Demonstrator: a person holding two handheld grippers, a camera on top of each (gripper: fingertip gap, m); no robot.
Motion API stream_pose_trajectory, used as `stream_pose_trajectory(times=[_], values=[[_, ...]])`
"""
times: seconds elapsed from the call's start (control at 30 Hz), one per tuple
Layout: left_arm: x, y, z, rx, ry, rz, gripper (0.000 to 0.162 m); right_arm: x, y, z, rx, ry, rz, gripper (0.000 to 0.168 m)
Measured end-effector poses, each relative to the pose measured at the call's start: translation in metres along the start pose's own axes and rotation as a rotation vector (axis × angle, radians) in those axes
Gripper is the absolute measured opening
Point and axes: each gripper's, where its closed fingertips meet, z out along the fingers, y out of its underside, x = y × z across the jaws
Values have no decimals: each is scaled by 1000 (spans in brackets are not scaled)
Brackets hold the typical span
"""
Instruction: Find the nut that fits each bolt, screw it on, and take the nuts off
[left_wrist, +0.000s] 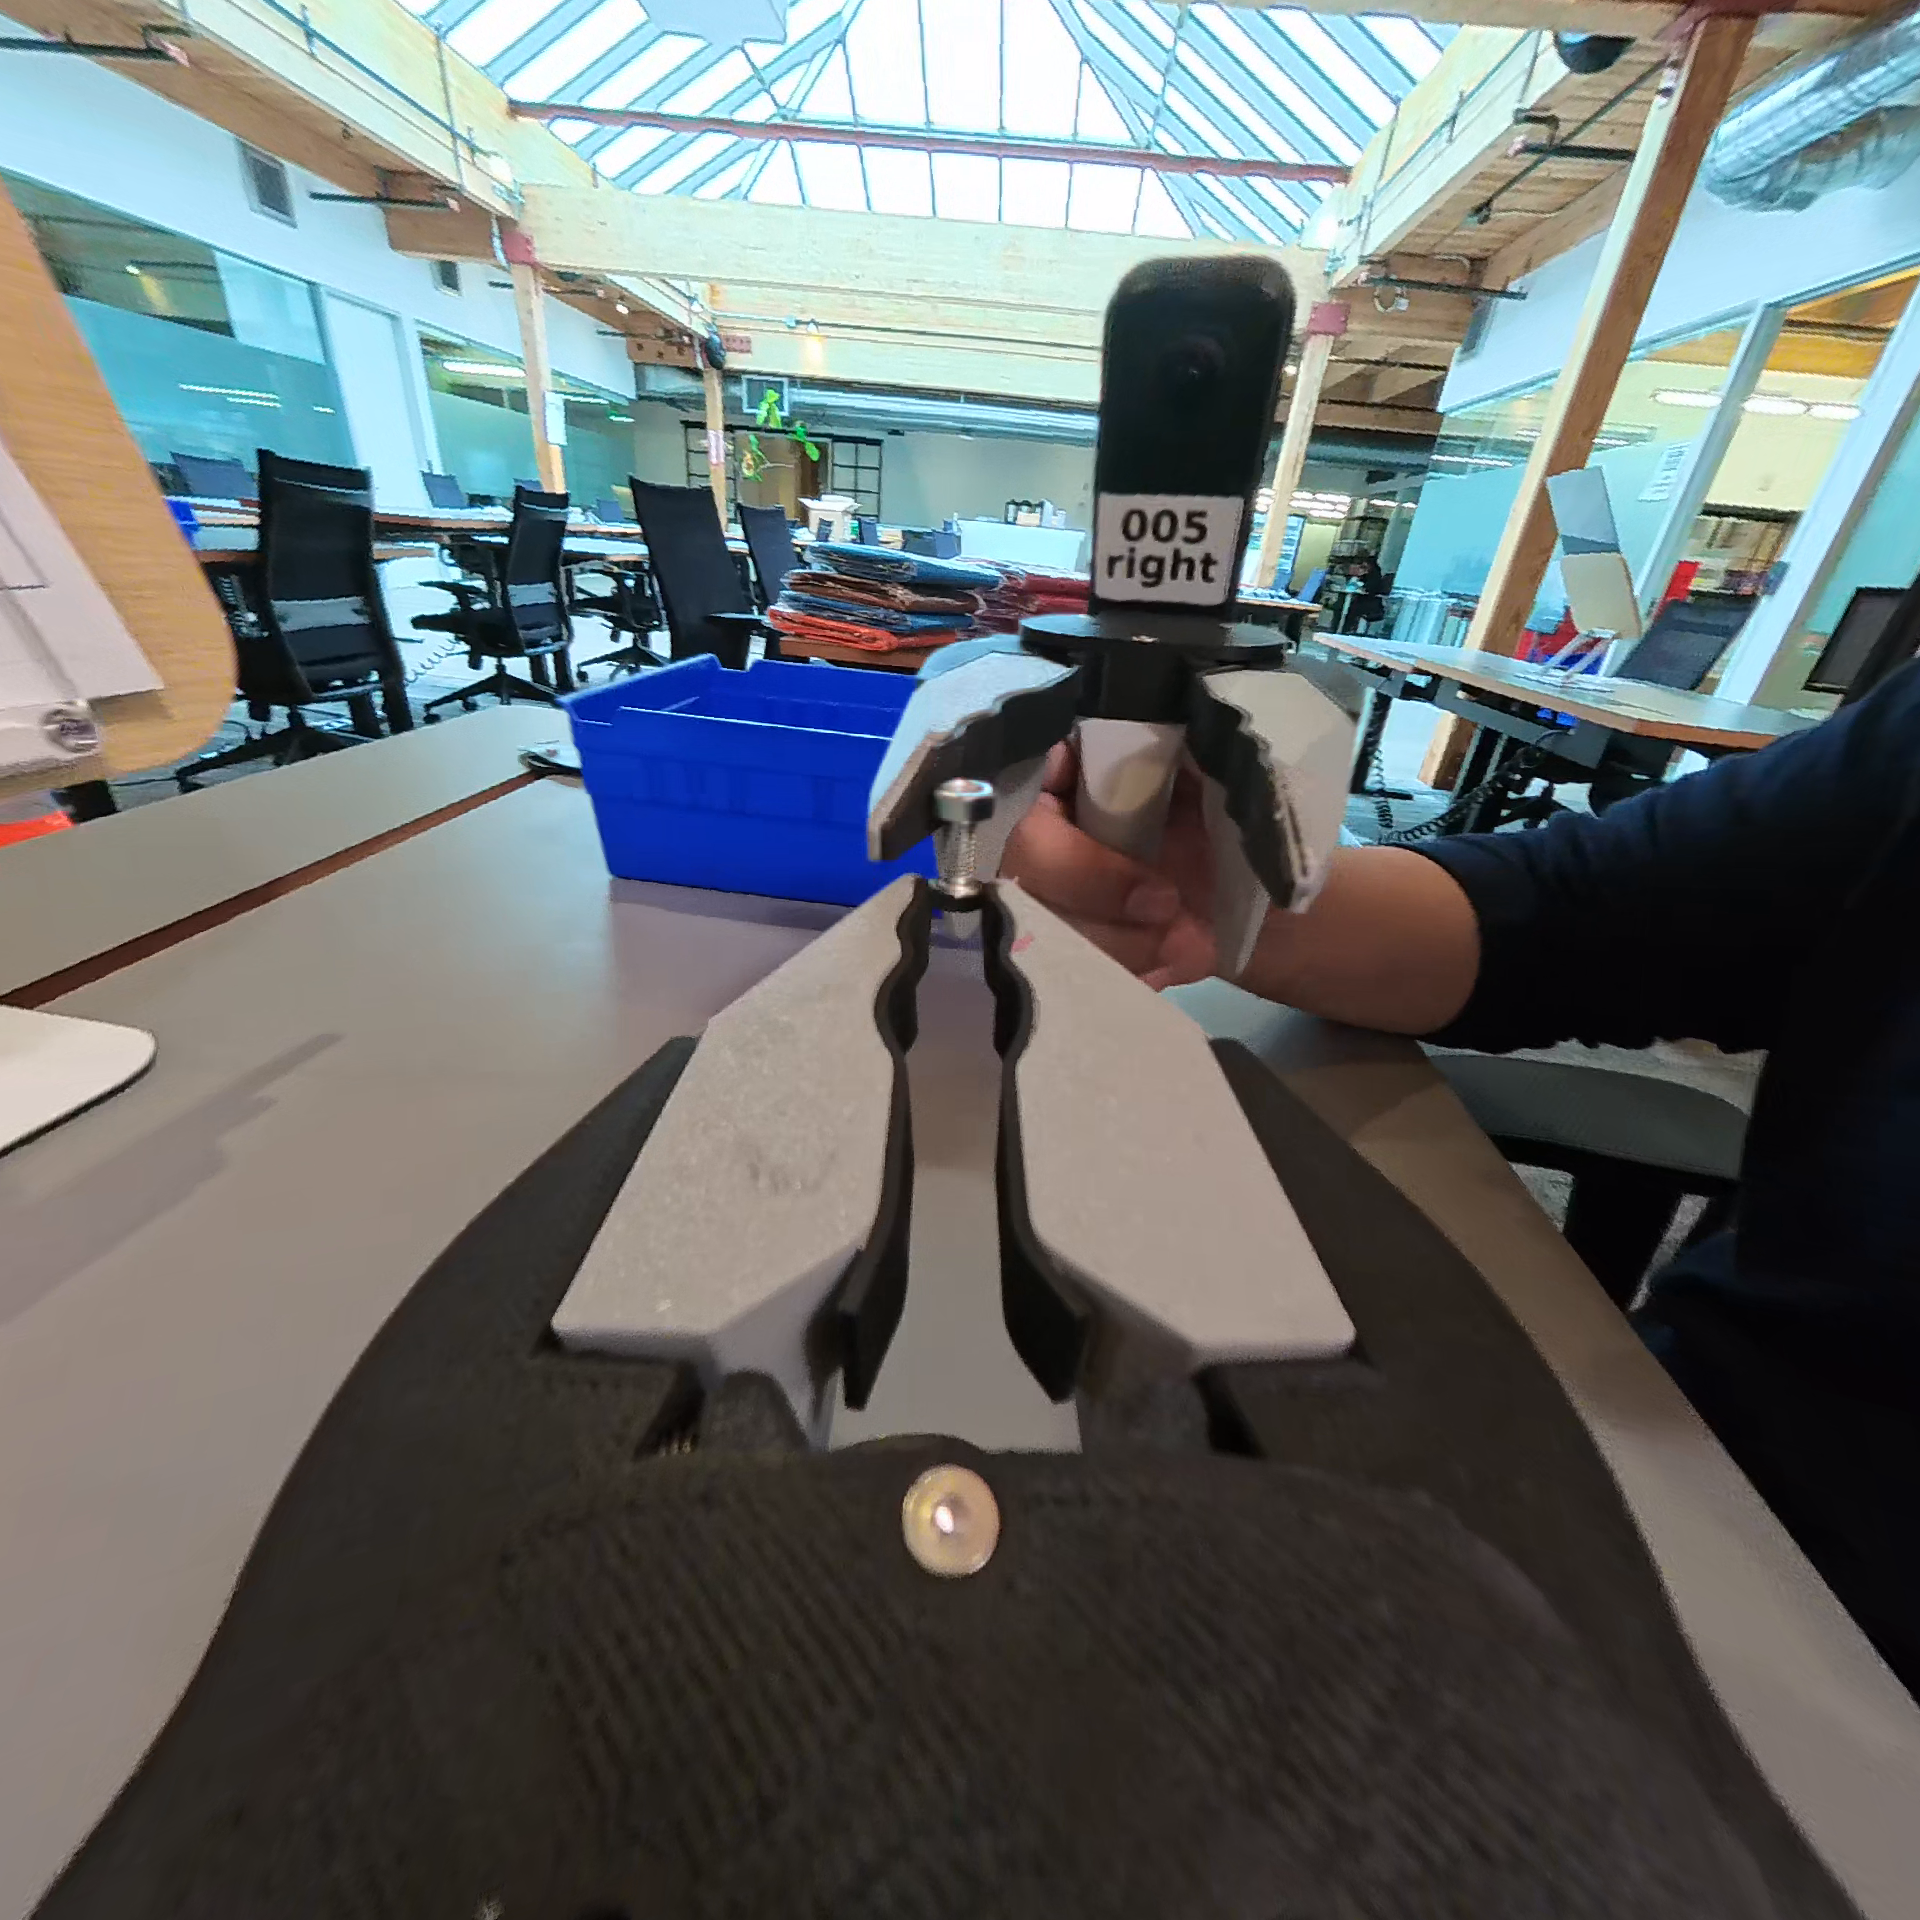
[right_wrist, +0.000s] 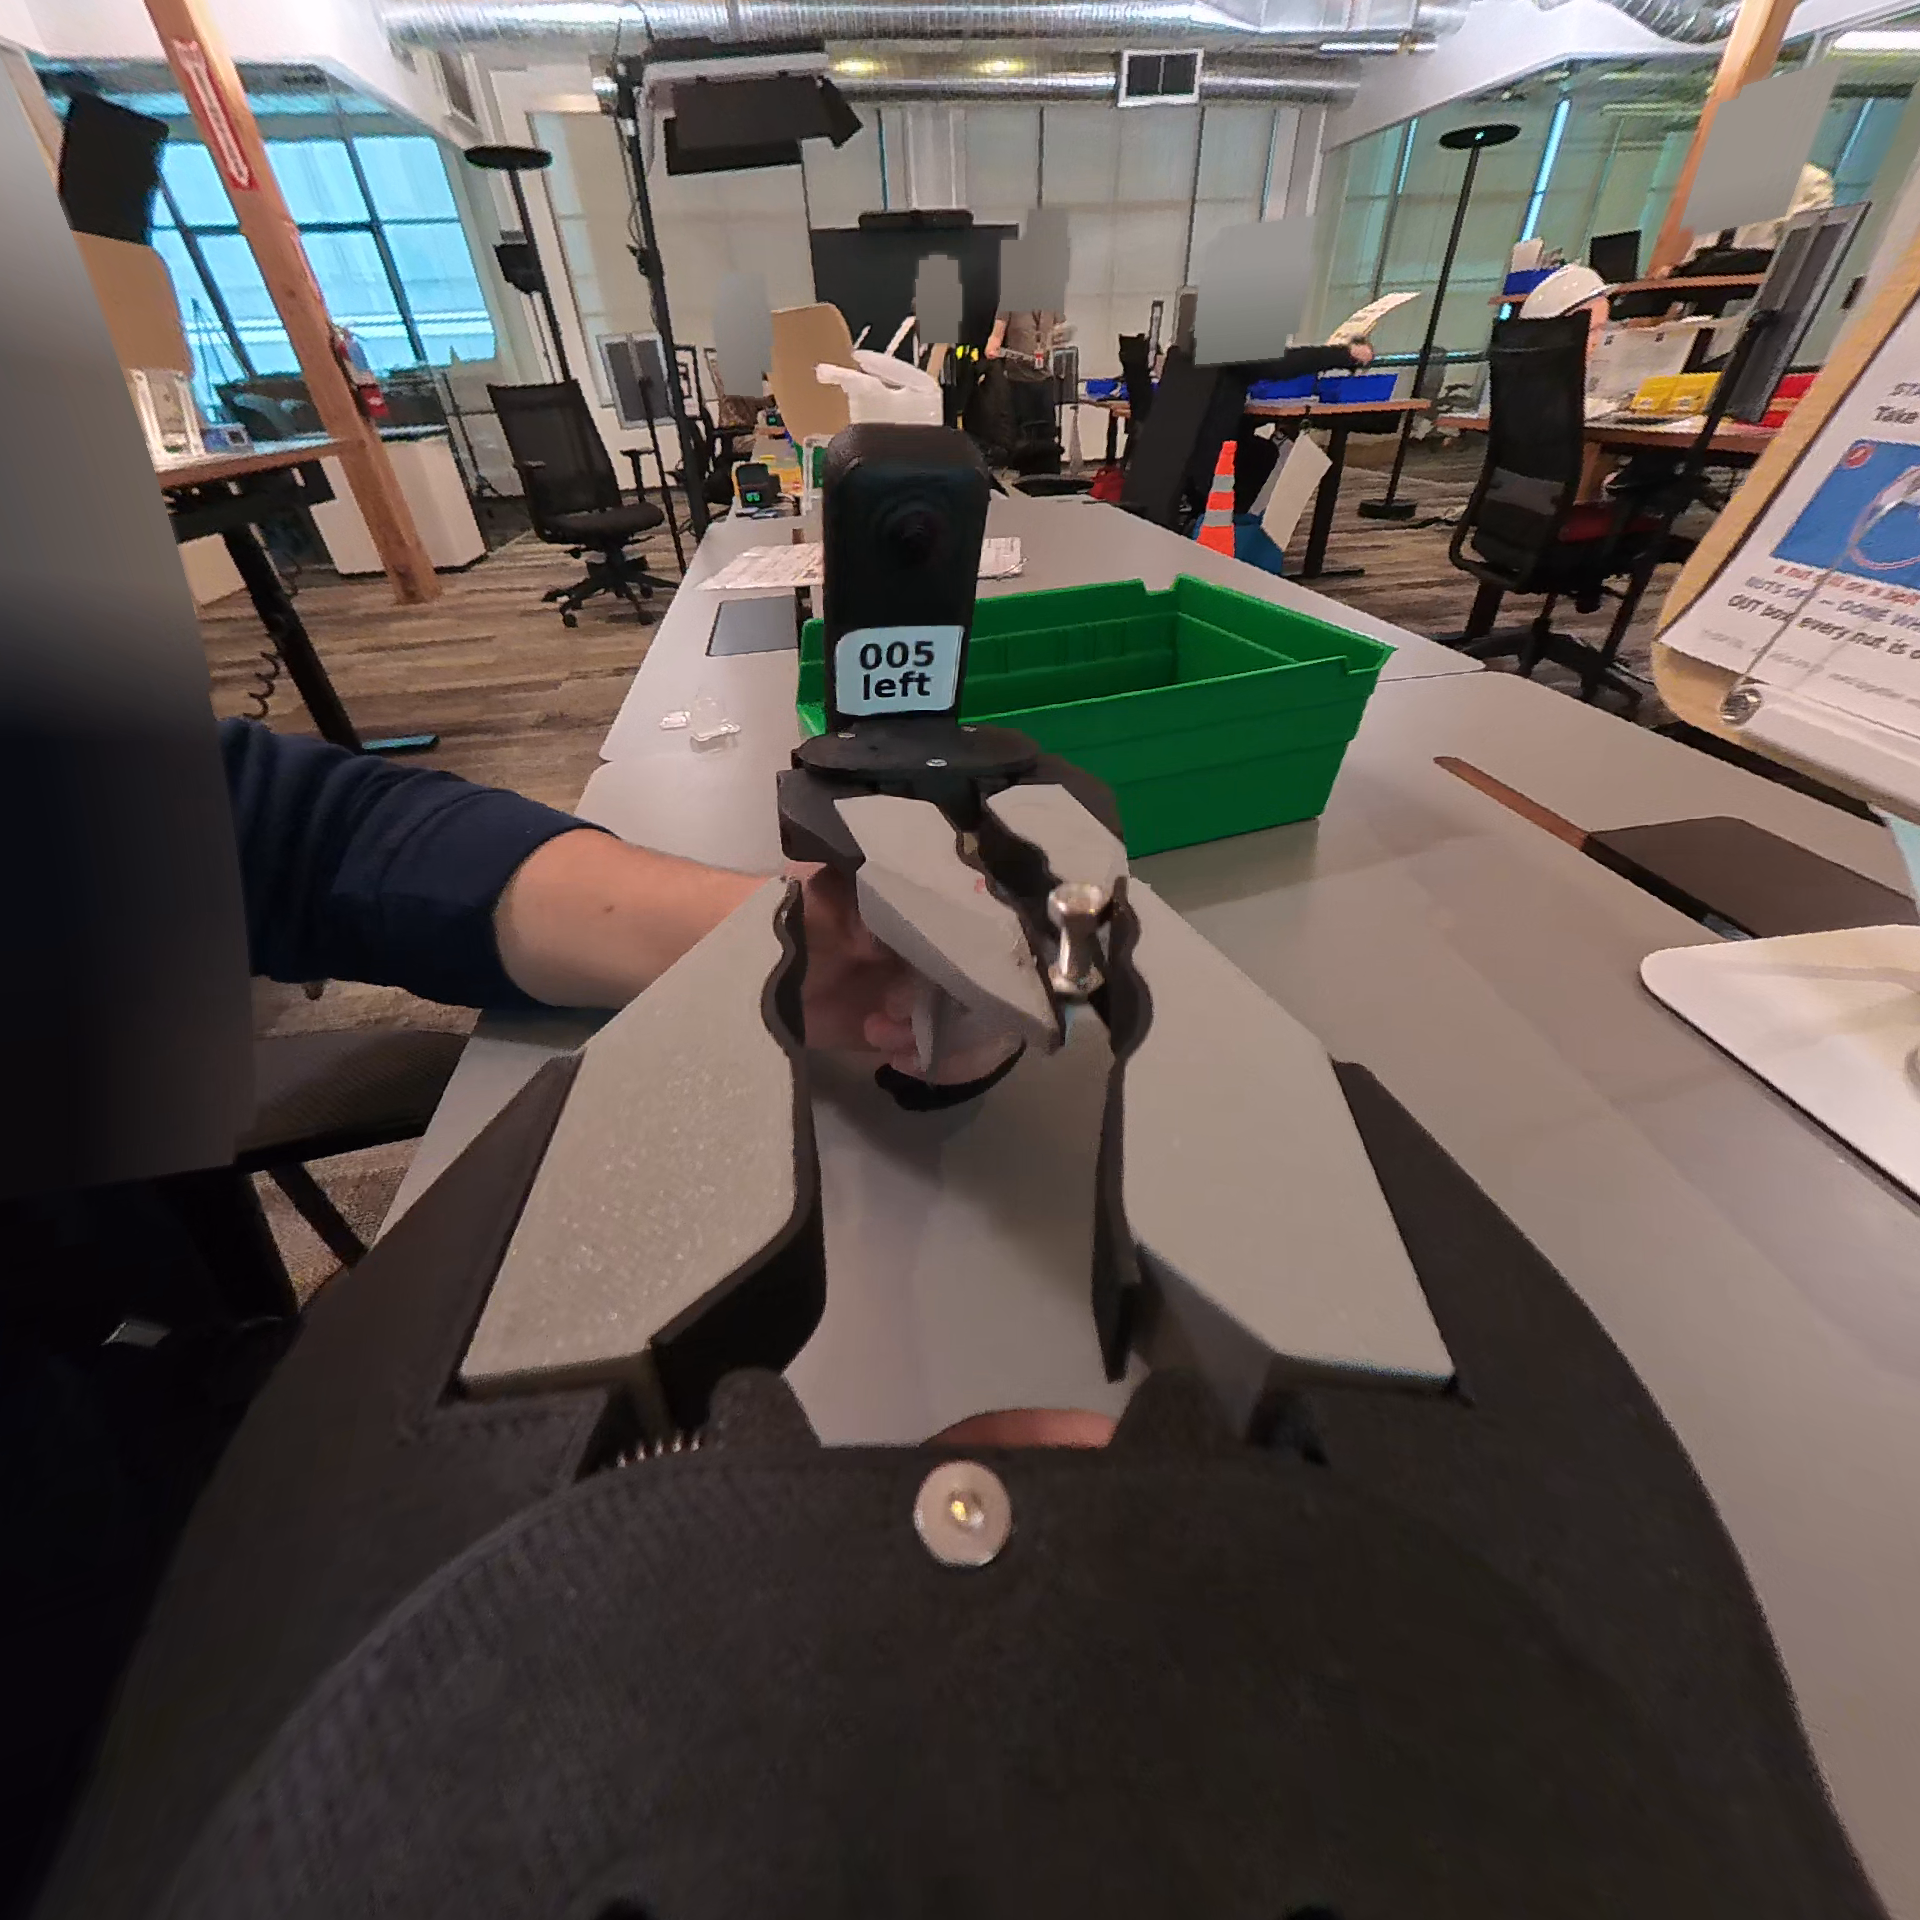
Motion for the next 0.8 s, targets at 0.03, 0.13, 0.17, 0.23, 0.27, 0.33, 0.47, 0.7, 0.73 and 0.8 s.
stream_pose_trajectory(times=[0.03, 0.13, 0.17, 0.23, 0.27, 0.33, 0.47, 0.7, 0.73, 0.8], values=[[-3, -1, -2, 6, -12, -6, 7, 2, -1, -2, 7, 4, 9, 56], [-12, -3, -6, 18, -39, -34, 7, 7, -1, -8, 14, 10, 27, 50], [-13, -3, -7, 17, -41, -39, 7, 9, -3, -9, 23, 17, 28, 50], [-11, -1, -5, 12, -32, -44, 7, 13, -7, -11, 41, 35, 33, 51], [-9, 0, -3, 8, -25, -45, 7, 14, -8, -11, 46, 41, 37, 52], [-4, 4, 1, -7, -7, -48, 7, 15, -6, -8, 41, 47, 47, 53], [-2, 6, 4, -16, -7, -45, 7, 7, 2, -1, 1, 20, 27, 49], [-34, 3, -13, -18, -131, -80, 7, 15, -3, -12, 26, 51, 29, 47], [-34, 4, -13, -20, -129, -82, 7, 18, -4, -12, 29, 64, 39, 51], [-27, 6, -8, -19, -99, -89, 7, 21, -2, -10, 22, 68, 63, 53]])
